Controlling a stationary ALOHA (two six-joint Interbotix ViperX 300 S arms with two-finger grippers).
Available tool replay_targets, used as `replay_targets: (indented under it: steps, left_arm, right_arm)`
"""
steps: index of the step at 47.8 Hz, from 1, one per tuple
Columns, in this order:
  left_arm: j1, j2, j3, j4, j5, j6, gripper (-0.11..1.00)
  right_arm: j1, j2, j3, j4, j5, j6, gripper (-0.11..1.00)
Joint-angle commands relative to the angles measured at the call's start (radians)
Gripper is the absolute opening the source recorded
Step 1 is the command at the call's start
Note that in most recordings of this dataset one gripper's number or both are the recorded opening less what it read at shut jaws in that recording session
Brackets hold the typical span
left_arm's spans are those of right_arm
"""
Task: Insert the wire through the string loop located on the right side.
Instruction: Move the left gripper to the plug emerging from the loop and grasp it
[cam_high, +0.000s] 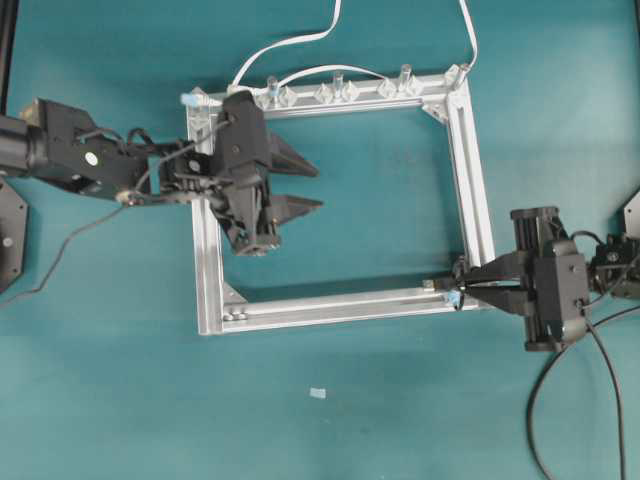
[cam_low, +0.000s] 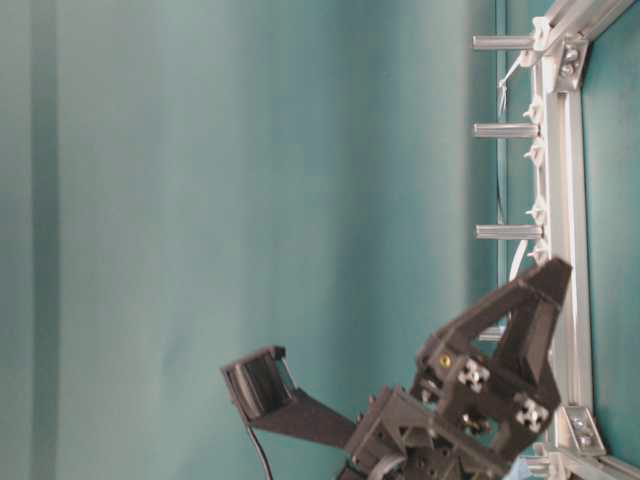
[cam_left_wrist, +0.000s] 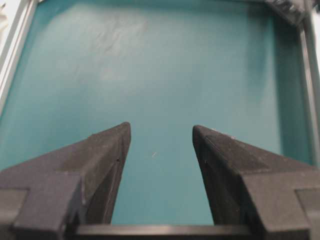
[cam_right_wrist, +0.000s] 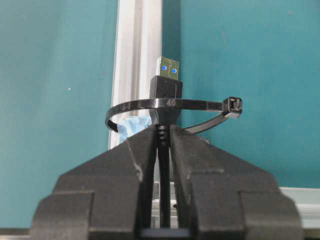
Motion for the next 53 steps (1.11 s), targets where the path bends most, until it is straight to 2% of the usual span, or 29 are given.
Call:
replay_targets:
  steps: [1,29,43,53]
  left_arm:
    - [-0.025,-0.002,-0.037,0.002,-0.005,-0.003,0.56]
    - [-0.15,0.015,-0.084,0.002,0.008,-0.006,0.56]
    - [-0.166,0.026,-0.114,0.002,0.051,-0.009,0.56]
    - [-0.176,0.107,-0.199,0.002,0.051,-0.055,0.57]
  right_arm:
    - [-0.003,-0.005,-0.015,-0.002,-0.009,-0.002,0.12]
    - [-0.005,-0.006,-0.014,-0.002,-0.009,-0.002,0.12]
    - [-0.005,-0.005,-0.015,-0.002,-0.009,0.0,0.12]
    - [-0.005,-0.006,-0.015,-0.002,-0.011,0.0,0.12]
